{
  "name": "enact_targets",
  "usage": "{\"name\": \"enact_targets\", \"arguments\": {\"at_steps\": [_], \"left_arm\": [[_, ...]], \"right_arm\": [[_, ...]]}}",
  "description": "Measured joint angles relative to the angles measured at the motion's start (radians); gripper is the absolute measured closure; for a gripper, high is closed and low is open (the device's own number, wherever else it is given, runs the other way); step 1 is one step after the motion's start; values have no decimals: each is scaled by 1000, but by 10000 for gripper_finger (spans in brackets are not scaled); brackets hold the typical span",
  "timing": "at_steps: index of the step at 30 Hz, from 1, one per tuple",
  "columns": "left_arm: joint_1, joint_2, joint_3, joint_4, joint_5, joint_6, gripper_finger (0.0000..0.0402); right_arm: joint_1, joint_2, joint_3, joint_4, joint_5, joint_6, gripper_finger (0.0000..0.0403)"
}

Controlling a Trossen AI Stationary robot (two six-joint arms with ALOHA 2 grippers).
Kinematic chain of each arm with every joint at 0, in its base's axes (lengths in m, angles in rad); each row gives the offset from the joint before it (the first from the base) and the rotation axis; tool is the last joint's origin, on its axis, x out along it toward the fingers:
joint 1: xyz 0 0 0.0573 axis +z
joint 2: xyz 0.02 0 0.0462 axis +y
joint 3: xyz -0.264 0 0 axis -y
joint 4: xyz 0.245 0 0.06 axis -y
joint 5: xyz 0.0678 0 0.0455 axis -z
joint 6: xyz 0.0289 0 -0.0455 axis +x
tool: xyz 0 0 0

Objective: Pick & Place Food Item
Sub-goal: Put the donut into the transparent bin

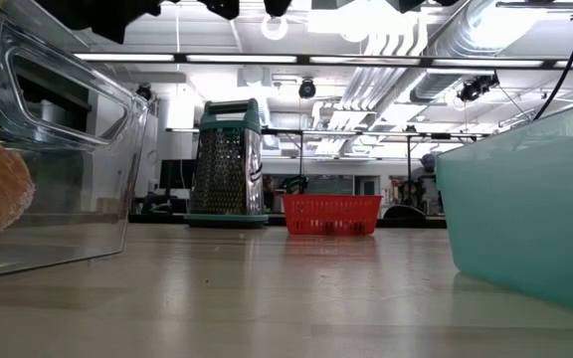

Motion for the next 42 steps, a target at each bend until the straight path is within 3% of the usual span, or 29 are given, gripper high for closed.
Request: {"name": "enact_targets", "arguments": {"at_steps": [6,19,34,42], "left_arm": [[0,0,0,5,0,-1,183],[0,0,0,22,-6,5,274],[0,0,0,23,-3,6,280],[0,0,0,22,-3,6,280]], "right_arm": [[0,0,0,0,0,0,257],[0,0,0,2,-1,1,257],[0,0,0,-1,-1,1,257],[0,0,1,-17,-9,-2,233]]}}
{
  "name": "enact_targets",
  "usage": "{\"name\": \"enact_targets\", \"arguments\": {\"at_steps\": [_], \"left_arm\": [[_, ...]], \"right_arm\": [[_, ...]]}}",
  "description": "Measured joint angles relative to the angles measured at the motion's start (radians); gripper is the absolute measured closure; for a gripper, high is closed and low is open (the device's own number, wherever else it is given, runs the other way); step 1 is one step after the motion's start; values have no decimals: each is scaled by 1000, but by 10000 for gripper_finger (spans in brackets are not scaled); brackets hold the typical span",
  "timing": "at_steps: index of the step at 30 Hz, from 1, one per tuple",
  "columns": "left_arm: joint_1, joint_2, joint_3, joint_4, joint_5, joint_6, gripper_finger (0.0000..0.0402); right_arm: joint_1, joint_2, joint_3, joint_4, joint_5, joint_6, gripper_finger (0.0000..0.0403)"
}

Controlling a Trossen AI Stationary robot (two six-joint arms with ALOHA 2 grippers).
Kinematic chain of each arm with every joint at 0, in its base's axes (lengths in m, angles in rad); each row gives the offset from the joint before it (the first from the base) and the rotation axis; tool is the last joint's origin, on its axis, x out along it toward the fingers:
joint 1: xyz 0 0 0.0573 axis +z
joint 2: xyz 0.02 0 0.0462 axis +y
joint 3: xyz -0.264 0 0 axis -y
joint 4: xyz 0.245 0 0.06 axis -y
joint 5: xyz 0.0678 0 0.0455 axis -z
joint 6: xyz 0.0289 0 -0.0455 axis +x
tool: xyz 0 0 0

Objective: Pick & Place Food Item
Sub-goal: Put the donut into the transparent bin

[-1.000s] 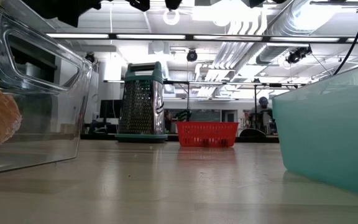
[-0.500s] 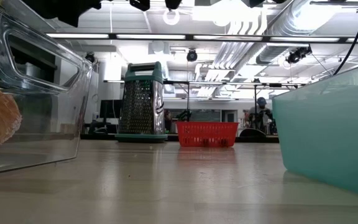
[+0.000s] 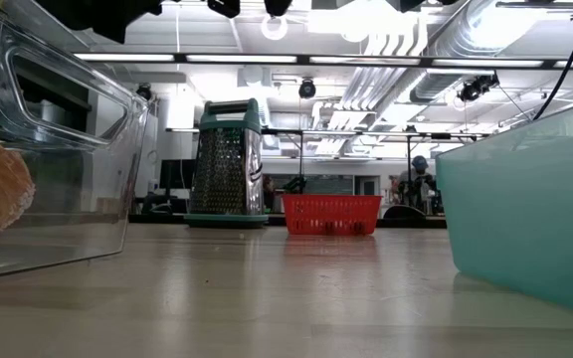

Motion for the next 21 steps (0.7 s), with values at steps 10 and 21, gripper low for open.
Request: {"name": "enact_targets", "arguments": {"at_steps": [10,21], "left_arm": [[0,0,0,0,3,0,280],[0,0,0,4,41,-5,280]], "right_arm": [[0,0,0,-10,1,3,177],[-11,-2,0,-13,-62,3,167]]}}
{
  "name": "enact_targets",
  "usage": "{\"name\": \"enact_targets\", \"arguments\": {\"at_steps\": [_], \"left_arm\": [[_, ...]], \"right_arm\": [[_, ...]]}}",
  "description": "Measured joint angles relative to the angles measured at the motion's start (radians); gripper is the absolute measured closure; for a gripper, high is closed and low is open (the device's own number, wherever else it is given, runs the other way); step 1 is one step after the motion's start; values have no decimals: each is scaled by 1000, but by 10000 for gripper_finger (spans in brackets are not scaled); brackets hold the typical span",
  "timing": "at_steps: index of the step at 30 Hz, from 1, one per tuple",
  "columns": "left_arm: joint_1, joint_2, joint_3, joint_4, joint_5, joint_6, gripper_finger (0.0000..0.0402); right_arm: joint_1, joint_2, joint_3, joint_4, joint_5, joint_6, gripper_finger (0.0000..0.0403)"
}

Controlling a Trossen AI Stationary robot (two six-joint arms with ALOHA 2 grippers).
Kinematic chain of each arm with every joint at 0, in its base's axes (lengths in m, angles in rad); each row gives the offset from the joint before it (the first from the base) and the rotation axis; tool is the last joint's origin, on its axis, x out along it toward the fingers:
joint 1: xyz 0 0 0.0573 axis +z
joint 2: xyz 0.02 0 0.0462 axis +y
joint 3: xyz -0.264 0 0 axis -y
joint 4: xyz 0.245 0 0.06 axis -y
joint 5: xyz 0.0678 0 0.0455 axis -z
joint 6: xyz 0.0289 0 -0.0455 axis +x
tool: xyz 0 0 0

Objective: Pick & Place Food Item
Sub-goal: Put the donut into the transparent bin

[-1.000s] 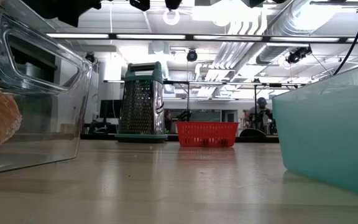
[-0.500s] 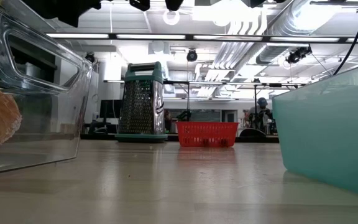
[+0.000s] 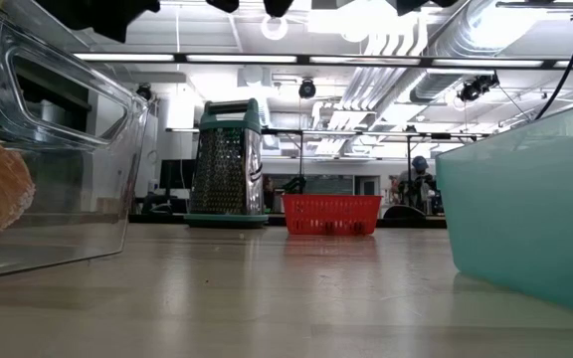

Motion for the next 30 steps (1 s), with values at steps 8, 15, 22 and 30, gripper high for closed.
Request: {"name": "enact_targets", "arguments": {"at_steps": [8,15,22,30], "left_arm": [[0,-1,0,-1,11,-27,280],[5,-1,0,-8,45,-42,280],[39,-6,0,-54,47,-50,280],[59,-6,0,-67,96,-92,280]], "right_arm": [[-27,-2,0,-8,-50,8,167],[-41,-2,0,-12,-87,30,167],[-41,-29,-3,-62,-89,21,167],[-40,-120,-2,-258,-14,-35,167]]}}
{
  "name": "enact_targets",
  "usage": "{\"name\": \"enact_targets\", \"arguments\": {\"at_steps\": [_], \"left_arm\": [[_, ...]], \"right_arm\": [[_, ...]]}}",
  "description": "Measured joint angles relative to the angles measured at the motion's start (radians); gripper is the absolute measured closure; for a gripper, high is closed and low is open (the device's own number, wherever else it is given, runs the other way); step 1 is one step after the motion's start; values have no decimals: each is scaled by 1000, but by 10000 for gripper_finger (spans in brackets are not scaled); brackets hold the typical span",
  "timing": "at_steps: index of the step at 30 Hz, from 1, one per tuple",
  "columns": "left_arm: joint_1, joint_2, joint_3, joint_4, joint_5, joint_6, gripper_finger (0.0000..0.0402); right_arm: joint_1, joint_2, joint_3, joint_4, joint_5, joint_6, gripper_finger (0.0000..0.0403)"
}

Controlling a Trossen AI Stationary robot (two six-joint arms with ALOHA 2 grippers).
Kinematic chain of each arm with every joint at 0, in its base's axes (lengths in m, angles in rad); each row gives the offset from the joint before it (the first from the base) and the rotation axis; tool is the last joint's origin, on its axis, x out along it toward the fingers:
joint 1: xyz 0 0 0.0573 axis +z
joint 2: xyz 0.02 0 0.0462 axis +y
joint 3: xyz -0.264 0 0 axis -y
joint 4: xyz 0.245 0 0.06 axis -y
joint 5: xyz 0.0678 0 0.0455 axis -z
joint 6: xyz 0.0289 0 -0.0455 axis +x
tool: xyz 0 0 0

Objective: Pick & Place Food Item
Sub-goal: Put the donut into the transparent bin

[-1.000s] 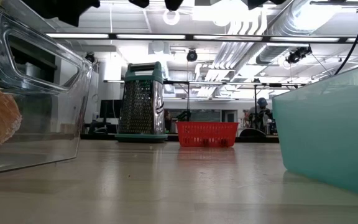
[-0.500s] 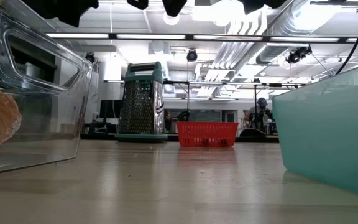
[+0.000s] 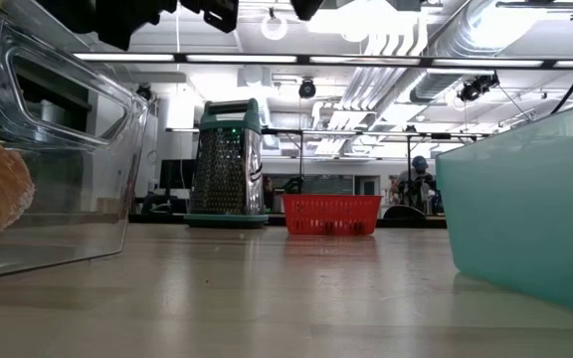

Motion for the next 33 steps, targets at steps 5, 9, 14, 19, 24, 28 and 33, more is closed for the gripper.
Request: {"name": "enact_targets", "arguments": {"at_steps": [5,9,14,19,24,28,33], "left_arm": [[0,0,0,-8,0,-5,280],[0,0,0,-14,0,-31,280],[0,0,0,-43,-9,-27,280],[0,-49,0,-146,-88,11,280],[-15,-155,0,-299,-184,22,280],[-60,-247,0,-437,-292,22,280],[-143,-344,-1,-555,-455,26,280]], "right_arm": [[0,-45,1,-119,61,-18,167],[0,-75,2,-242,119,-10,167],[0,-86,2,-399,235,12,167],[0,-86,2,-494,318,60,167],[0,-86,2,-544,369,65,167],[0,-86,2,-545,372,64,167],[0,-86,2,-540,371,62,167]]}}
